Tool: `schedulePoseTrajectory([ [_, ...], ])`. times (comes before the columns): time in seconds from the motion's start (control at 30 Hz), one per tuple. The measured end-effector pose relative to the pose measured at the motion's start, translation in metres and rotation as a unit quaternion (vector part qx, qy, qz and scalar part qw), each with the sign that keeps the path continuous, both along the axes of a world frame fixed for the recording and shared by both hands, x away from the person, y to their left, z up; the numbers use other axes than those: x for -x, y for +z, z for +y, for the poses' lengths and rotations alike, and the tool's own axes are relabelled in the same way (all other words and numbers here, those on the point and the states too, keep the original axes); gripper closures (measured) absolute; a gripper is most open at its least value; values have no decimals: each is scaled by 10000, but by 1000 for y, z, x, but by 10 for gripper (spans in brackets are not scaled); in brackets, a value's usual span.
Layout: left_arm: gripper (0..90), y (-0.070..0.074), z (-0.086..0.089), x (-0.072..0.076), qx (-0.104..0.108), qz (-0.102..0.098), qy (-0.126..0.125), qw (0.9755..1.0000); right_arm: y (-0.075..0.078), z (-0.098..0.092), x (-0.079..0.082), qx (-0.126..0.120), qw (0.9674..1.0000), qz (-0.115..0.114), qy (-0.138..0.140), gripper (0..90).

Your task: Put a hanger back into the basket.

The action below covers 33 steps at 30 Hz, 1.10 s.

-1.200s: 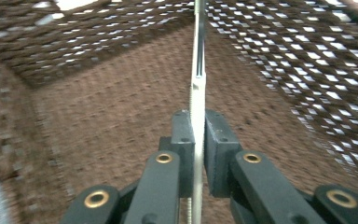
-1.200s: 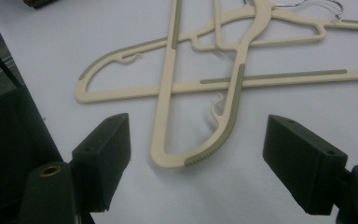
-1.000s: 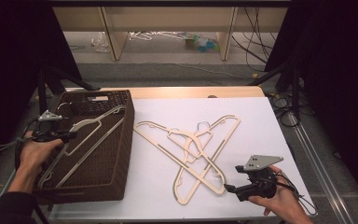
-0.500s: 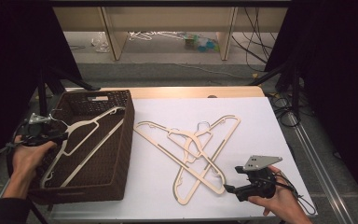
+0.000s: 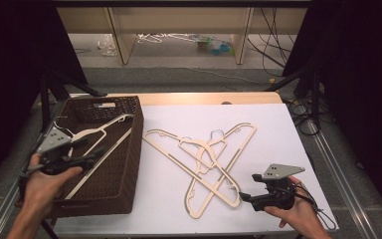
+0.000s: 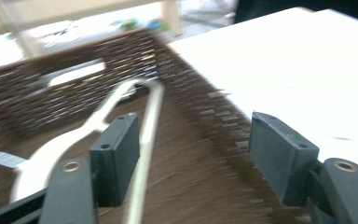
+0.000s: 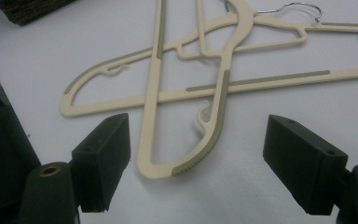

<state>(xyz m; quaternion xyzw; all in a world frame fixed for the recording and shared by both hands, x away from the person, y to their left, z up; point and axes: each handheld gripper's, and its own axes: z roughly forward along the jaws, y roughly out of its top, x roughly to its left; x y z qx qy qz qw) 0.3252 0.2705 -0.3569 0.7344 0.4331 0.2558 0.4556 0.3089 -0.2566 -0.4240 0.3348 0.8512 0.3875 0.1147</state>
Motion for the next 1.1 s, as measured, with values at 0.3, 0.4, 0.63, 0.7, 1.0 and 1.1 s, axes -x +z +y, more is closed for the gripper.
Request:
schedulePoseTrajectory([
  [0.3,221,-12,-62,18,366,-399,-796,9953,-3,-2,-2,-212,9995,-121,-196,233],
  [0.4,220,-15,-73,21,326,-482,-984,9934,-3,-1,-1,-224,9994,-95,-231,233],
  [0.63,200,-24,-107,39,445,-493,-1311,9891,-5,1,-2,-238,9994,-132,-196,232],
  [0.7,194,-30,-115,43,447,-478,-1413,9878,-5,1,-2,-247,9994,-104,-212,232],
  [1.0,184,-52,-120,47,413,-488,-1479,9869,-7,4,-1,-216,9996,-84,-147,233],
  [1.1,173,-56,-121,50,397,-594,-1559,9852,-8,4,-2,-211,9996,-102,-157,233],
])
